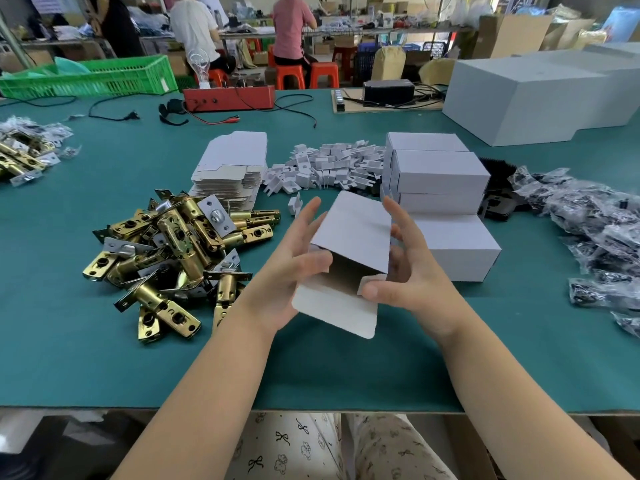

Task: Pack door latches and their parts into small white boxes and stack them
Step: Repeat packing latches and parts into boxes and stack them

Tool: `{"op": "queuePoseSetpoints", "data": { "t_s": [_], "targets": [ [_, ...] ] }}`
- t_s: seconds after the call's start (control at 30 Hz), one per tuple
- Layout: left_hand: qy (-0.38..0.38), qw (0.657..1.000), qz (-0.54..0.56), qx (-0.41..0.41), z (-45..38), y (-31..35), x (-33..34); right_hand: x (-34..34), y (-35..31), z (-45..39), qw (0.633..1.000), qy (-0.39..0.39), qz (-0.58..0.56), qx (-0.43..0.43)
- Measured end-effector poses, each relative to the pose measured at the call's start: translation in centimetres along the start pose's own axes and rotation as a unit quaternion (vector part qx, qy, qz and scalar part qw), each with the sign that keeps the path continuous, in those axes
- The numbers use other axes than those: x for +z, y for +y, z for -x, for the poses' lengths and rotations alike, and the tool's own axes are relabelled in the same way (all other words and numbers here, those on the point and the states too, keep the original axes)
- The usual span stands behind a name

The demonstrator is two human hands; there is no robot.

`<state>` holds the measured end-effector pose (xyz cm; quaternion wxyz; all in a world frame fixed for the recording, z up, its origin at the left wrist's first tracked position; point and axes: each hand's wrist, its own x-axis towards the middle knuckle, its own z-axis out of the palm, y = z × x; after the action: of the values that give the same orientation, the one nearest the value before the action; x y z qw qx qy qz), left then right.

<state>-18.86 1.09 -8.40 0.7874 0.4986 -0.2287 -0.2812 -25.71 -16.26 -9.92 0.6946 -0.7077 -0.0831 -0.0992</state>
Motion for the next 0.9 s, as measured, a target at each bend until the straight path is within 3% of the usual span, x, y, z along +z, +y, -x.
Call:
{"op": "queuePoseSetpoints", "data": {
  "t_s": [0.13,0.3,0.5,0.57,0.67,0.83,0.9],
  "targets": [
    [-0.015,0.993,0.109,-0.044,-0.4,-0.3,-0.4,0.8,0.1,0.0,0.980,0.168,0.081,-0.075],
    [-0.158,0.967,0.199,-0.035,-0.3,-0.2,-0.9,1.1,0.5,-0.2,0.938,0.300,0.123,-0.122],
    [-0.047,0.996,0.080,0.005,-0.7,-0.8,-0.6,0.7,0.7,-0.4,0.931,0.320,0.137,-0.105],
    [-0.027,0.998,-0.057,0.030,-0.4,-1.2,-0.4,0.5,0.7,-0.4,0.928,0.327,0.142,-0.105],
    [0.043,0.964,-0.238,0.107,-0.4,-1.8,-0.3,0.5,0.7,-0.3,0.927,0.319,0.166,-0.111],
    [0.087,0.979,-0.146,0.110,-0.8,-1.3,-0.5,0.9,1.3,-0.4,0.933,0.281,0.190,-0.123],
    [0.068,0.985,-0.123,0.098,-0.8,-1.3,-0.8,0.8,1.5,-0.6,0.935,0.277,0.191,-0.115]
  ]
}}
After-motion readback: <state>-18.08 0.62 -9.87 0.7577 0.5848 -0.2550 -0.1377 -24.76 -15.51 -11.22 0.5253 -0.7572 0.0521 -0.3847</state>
